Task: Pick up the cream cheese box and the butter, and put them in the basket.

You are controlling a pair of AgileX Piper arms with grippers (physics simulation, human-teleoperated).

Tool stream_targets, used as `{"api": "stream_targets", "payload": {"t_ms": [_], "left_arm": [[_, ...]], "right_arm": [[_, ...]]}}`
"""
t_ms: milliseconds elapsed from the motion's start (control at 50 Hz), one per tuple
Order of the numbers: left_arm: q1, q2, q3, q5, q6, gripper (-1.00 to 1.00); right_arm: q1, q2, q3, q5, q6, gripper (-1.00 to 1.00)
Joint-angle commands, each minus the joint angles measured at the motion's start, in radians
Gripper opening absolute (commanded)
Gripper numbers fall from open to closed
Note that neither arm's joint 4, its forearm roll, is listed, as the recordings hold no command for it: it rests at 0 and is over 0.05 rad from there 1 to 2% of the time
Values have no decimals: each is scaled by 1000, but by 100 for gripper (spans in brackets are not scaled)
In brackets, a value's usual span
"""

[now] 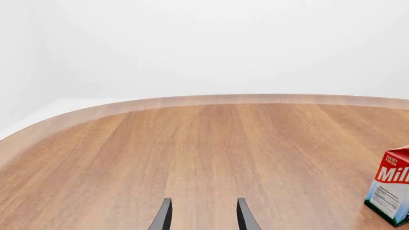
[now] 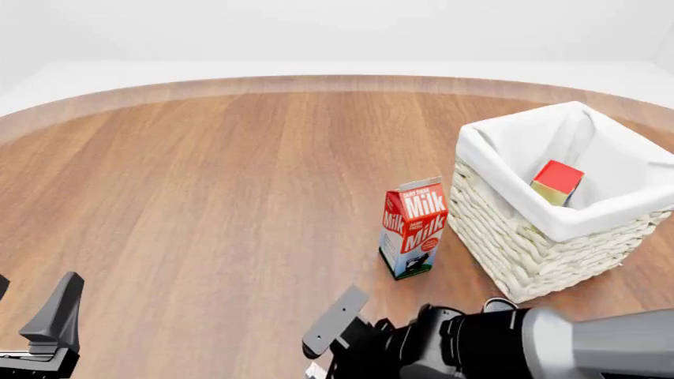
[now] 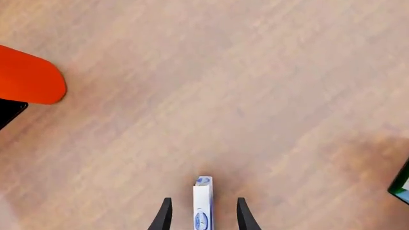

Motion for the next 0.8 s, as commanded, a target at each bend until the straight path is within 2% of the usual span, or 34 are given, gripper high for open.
{"api": "stream_targets", "payload": {"t_ms": [20,800], "left_arm": [[0,0,0,0,0,100],[0,0,0,0,0,100]], "right_arm": [[6,10,5,-14,7,100],[21,48,9,-59,25,100]]}}
